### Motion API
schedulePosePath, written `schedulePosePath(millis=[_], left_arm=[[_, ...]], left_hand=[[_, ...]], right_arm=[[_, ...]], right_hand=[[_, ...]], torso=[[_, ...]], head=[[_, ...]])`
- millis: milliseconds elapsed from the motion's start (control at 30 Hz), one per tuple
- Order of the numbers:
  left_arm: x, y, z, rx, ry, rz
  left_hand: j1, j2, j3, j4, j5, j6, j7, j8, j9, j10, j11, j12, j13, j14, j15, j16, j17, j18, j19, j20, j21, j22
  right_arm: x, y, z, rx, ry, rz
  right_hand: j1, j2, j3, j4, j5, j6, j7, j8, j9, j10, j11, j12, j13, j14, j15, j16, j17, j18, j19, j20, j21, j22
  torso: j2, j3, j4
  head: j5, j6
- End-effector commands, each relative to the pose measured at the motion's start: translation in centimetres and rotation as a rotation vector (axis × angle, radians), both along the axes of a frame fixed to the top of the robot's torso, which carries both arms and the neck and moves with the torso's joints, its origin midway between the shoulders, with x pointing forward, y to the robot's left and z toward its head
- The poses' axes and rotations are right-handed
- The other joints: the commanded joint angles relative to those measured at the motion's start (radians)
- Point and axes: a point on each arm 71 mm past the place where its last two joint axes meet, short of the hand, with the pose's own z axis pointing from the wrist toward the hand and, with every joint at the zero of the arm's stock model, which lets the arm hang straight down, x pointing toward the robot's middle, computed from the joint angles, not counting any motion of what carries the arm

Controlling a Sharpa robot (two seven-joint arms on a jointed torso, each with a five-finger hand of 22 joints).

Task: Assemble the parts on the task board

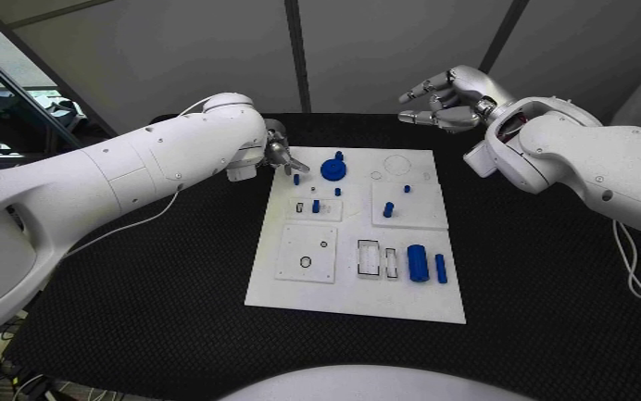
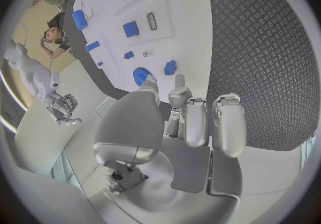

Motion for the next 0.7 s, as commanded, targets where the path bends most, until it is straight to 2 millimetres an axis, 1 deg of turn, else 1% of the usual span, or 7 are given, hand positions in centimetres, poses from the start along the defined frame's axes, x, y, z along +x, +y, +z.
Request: schedulePosePath(millis=[33,100,200,233,400,533,700], left_arm=[[0.0,-0.26,-0.12,-0.005,0.016,-0.022],[0.05,-0.38,-0.2,-0.006,0.016,-0.023],[0.09,-0.5,-0.31,-0.007,0.016,-0.024],[0.11,-0.52,-0.34,-0.007,0.016,-0.024],[0.21,-0.56,-0.45,-0.009,0.014,-0.021],[0.24,-0.63,-0.58,-0.009,0.015,-0.021],[0.24,-0.65,-0.75,-0.008,0.019,-0.021]], left_hand=[[0.015,0.002,-0.004,-0.003,-0.004,0.008,-0.002,-0.005,-0.003,0.001,0.0,0.003,-0.002,0.058,0.003,-0.004,0.077,-0.09,0.048,0.004,0.003,0.168],[0.022,0.005,-0.003,-0.004,-0.004,0.009,-0.002,-0.005,-0.005,0.0,0.0,0.003,-0.003,0.058,0.003,-0.004,0.078,-0.09,0.048,0.004,0.003,0.168],[0.028,0.007,-0.002,-0.005,-0.004,0.01,-0.002,-0.005,-0.007,0.0,0.0,0.003,-0.003,0.058,0.003,-0.004,0.077,-0.09,0.048,0.004,0.002,0.168],[0.032,0.008,-0.002,-0.005,-0.004,0.011,-0.002,-0.005,-0.007,0.0,0.0,0.003,-0.003,0.058,0.003,-0.003,0.078,-0.09,0.048,0.004,0.003,0.168],[0.042,0.012,-0.001,-0.006,-0.004,0.015,-0.003,-0.004,-0.01,0.0,-0.001,0.004,-0.004,0.058,0.003,-0.003,0.077,-0.09,0.048,0.003,0.003,0.169],[0.049,0.016,0.0,-0.007,-0.003,0.016,-0.003,-0.004,-0.011,0.0,-0.001,0.005,-0.004,0.058,0.003,-0.004,0.077,-0.09,0.048,0.003,0.003,0.169],[0.059,0.023,0.002,-0.007,-0.003,0.024,-0.005,0.001,-0.012,0.001,-0.002,0.006,-0.004,0.058,0.002,-0.004,0.077,-0.09,0.048,0.003,0.003,0.17]], right_arm=[[-0.05,0.15,0.17,0.001,-0.007,0.01],[-0.05,0.17,0.17,0.001,-0.007,0.011],[-0.06,0.21,0.17,0.001,-0.007,0.012],[-0.06,0.22,0.17,0.001,-0.007,0.012],[-0.07,0.26,0.17,0.002,-0.007,0.013],[-0.07,0.3,0.17,0.002,-0.007,0.014],[-0.07,0.31,0.17,0.002,-0.007,0.014]], right_hand=[[-0.009,0.003,-0.001,0.003,0.007,0.003,0.002,0.005,-0.002,-0.003,-0.003,-0.003,0.007,0.049,-0.006,-0.006,0.026,0.019,-0.004,-0.001,-0.005,0.088],[-0.009,0.003,-0.001,0.003,0.007,0.003,0.002,0.005,-0.002,-0.003,-0.003,-0.003,0.007,0.049,-0.006,-0.006,0.026,0.019,-0.004,-0.001,-0.005,0.088],[-0.009,0.003,-0.001,0.003,0.007,0.003,0.002,0.005,-0.002,-0.003,-0.003,-0.003,0.007,0.049,-0.006,-0.006,0.026,0.019,-0.004,-0.001,-0.005,0.088],[-0.009,0.003,-0.001,0.003,0.007,0.003,0.002,0.005,-0.002,-0.003,-0.003,-0.003,0.007,0.049,-0.006,-0.006,0.026,0.019,-0.004,-0.001,-0.005,0.088],[-0.009,0.003,-0.001,0.003,0.007,0.003,0.002,0.005,-0.002,-0.003,-0.003,-0.003,0.007,0.049,-0.006,-0.006,0.026,0.019,-0.004,-0.001,-0.005,0.088],[-0.009,0.003,-0.001,0.003,0.007,0.003,0.002,0.005,-0.002,-0.003,-0.003,-0.003,0.007,0.049,-0.006,-0.006,0.026,0.019,-0.004,-0.001,-0.005,0.088],[-0.009,0.003,-0.001,0.003,0.007,0.003,0.002,0.005,-0.002,-0.003,-0.003,-0.003,0.007,0.049,-0.006,-0.006,0.026,0.019,-0.004,-0.001,-0.005,0.088]], torso=[[0.0,-0.0004,-0.0006],[0.0,0.0001,-0.0001],[0.0,-0.0001,0.0003],[0.0,-0.0006,0.0002],[0.0,-0.0006,0.0011],[-0.001,-0.0002,0.0],[0.0,-0.0009,-0.0004]], head=[[0.0,0.0],[0.001,-0.001],[0.001,-0.001],[0.001,-0.002],[0.001,-0.002],[0.002,-0.002],[0.0,-0.004]])
